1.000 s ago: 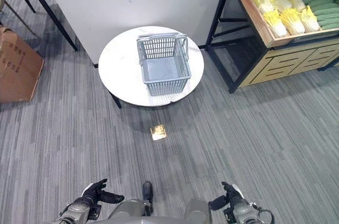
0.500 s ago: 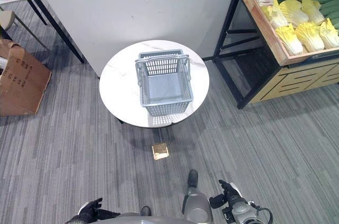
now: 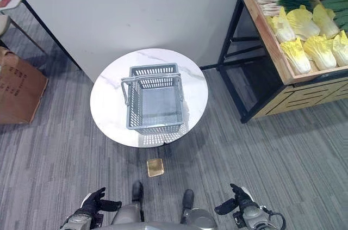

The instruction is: Get the vegetables into the basket

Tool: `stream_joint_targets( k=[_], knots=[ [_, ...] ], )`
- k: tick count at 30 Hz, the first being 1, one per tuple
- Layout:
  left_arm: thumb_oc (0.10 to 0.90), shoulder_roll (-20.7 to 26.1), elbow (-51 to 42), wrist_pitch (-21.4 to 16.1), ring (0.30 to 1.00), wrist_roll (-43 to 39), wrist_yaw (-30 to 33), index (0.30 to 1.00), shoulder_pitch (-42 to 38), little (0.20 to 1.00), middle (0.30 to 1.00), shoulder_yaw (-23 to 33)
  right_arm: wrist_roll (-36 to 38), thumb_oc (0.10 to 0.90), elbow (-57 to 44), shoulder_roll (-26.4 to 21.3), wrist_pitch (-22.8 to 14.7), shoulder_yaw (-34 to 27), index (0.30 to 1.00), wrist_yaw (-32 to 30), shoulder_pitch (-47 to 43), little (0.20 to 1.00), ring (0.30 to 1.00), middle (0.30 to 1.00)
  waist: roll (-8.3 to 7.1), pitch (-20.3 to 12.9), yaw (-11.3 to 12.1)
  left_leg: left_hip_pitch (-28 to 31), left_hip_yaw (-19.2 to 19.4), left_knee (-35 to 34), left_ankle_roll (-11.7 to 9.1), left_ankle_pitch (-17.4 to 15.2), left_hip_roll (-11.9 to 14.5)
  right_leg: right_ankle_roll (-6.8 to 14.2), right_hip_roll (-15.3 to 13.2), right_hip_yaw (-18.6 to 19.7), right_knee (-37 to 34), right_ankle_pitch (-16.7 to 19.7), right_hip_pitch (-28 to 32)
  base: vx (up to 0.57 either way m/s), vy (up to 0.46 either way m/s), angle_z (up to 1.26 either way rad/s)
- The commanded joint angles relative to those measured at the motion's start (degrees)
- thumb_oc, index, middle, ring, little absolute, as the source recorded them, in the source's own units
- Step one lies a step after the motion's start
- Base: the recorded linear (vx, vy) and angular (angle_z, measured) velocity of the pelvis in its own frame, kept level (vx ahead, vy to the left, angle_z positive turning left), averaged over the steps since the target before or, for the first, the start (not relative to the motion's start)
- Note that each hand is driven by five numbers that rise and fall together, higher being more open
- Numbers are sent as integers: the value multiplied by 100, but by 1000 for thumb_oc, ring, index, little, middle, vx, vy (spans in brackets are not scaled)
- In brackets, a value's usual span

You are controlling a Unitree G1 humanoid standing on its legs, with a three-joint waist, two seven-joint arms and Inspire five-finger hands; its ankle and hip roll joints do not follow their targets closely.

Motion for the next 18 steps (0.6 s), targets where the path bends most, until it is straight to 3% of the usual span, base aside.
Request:
stream_joint_targets(
  k=[1, 4, 6, 12, 15, 18],
  knots=[
    [900, -129, 40, -91, 1000, -34, -18, 1000, -149, 1000, 1000, -181, 31, 900, -20, -96, -102, -153, 1000, -31, 38, 1000, 1000, 1000, 8, 9, 55, 99, 43, 415, 244, -306, -291, 748, -908, 365, 656, 119, -383, 162, 300, -48],
    [900, -92, 57, -103, 1000, 0, -15, 1000, -161, 1000, 1000, -189, 39, 900, 1, -24, -101, -197, 1000, -55, 52, 1000, 1000, 1000, -47, 10, 42, 206, 154, 304, 356, -369, -417, 829, -1017, 479, 710, 229, -435, 79, 237, -2],
    [900, -17, 119, -96, 1000, 8, -2, 1000, -152, 1000, 1000, -136, 96, 900, -64, 118, -95, -212, 1000, -117, -10, 1000, 1000, 1000, -136, 36, 66, 353, 405, 29, 514, -390, -593, 991, -1182, 629, 803, 519, -636, 15, 285, -23],
    [900, 41, 240, -82, 1000, 4, 76, 1000, -83, 1000, 1000, -30, 491, 900, 14, 179, -125, -580, 1000, -387, -43, 1000, 1000, 1000, -220, 22, 77, 633, 589, -293, 612, -391, -708, 1134, -1318, 652, 819, 769, -656, 26, 136, -28],
    [900, 90, 255, -82, 1000, -12, 144, 1000, 14, 1000, 1000, 71, 365, 900, 93, -62, -126, -880, 1000, -760, -110, 1000, 1000, 1000, -256, -71, 108, 749, 582, -342, 630, -438, -754, 1196, -1377, 583, 685, 858, -535, 48, 26, 1],
    [900, 148, 146, -98, 1000, 10, 190, 1000, 99, 1000, 1000, 30, -258, 900, 102, -649, -48, -949, 1000, -1190, -461, 1000, 1000, 1000, -267, -130, 179, 769, 578, -380, 609, -444, -751, 1232, -1405, 498, 505, 851, -440, 10, 2, 2]
  ],
)
